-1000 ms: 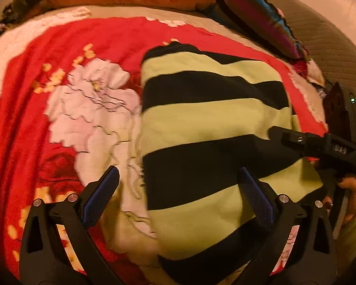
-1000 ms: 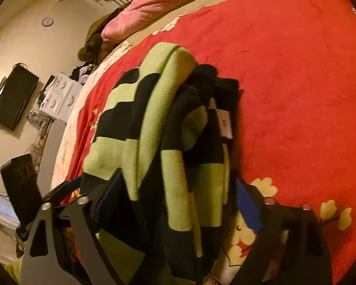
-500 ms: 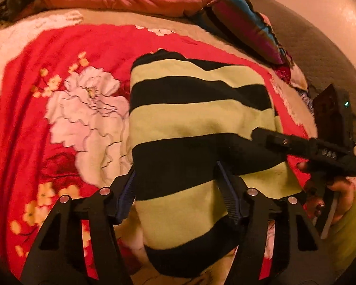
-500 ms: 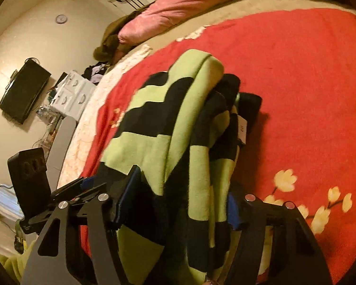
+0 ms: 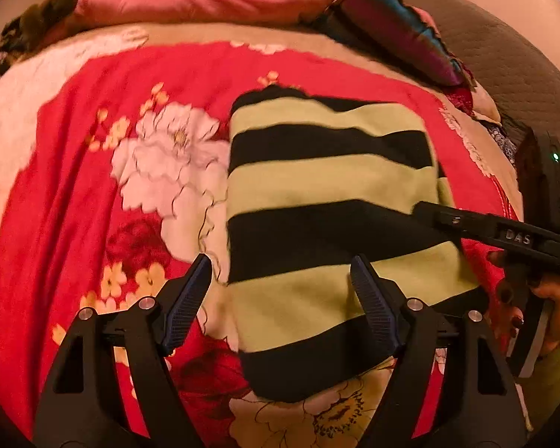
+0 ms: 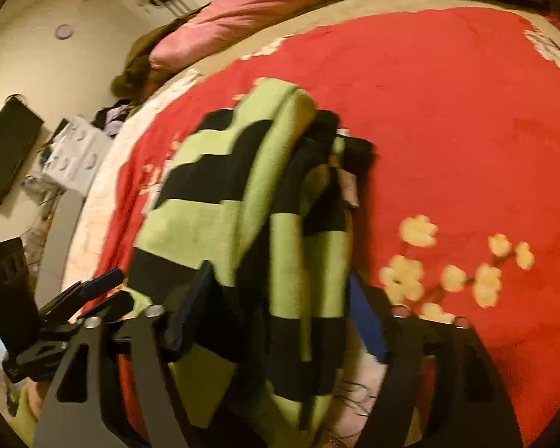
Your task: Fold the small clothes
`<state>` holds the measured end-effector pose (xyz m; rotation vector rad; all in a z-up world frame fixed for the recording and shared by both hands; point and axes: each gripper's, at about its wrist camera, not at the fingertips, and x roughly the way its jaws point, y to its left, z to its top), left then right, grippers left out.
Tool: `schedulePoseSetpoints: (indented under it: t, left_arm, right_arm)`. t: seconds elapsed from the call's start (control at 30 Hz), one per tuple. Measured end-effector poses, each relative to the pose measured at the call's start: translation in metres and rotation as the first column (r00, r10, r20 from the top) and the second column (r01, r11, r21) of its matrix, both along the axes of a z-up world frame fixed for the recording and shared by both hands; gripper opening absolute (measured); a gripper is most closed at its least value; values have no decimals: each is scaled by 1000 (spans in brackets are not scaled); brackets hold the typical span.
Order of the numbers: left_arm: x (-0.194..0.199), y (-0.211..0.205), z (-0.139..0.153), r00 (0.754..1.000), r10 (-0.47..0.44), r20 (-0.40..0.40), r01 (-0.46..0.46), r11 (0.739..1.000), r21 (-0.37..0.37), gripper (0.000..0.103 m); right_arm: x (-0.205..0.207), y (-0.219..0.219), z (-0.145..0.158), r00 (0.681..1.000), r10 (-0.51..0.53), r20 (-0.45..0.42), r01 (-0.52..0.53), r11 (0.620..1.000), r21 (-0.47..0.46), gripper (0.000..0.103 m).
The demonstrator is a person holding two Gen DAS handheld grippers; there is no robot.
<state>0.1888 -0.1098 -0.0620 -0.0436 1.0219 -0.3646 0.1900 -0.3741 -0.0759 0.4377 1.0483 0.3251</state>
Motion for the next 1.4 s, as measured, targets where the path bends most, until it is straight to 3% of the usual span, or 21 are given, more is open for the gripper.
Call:
schedulePoseSetpoints:
  t: [0.07,0.27,0.33,0.47,0.8,1.27,1.4]
  left_arm:
    - [0,3,1,1000,11,5,-12,1000,5,79]
    - [-6,8,12,999,34,32,-34,999,0,93]
    - [-8,10,15,999,41,36,-41,999,6,93]
    - [-14,13,24,997,55,49,-56,998,17,93]
    - [-34,25,54,989,93,118,-96,995,23,94]
    - [-70,38,90,968,138,208,-144,989,13,94]
    - [-82,38,97,958,144,246,-160,986,44,94]
  right_arm:
    - [-3,-3,-3,1000,-14,-2,14,1000,-7,75]
    - [-12,-2,11,999,-23,37,25,998,-65,77]
    - [-17,-3,20,998,-25,62,29,997,-78,87]
    - [-30,-3,44,990,-28,139,43,993,-106,95]
    - [-64,9,91,957,-18,288,77,978,-195,99]
    - [-108,12,119,918,-45,394,140,966,-218,99]
    - [-118,16,124,907,-36,420,152,957,-246,99]
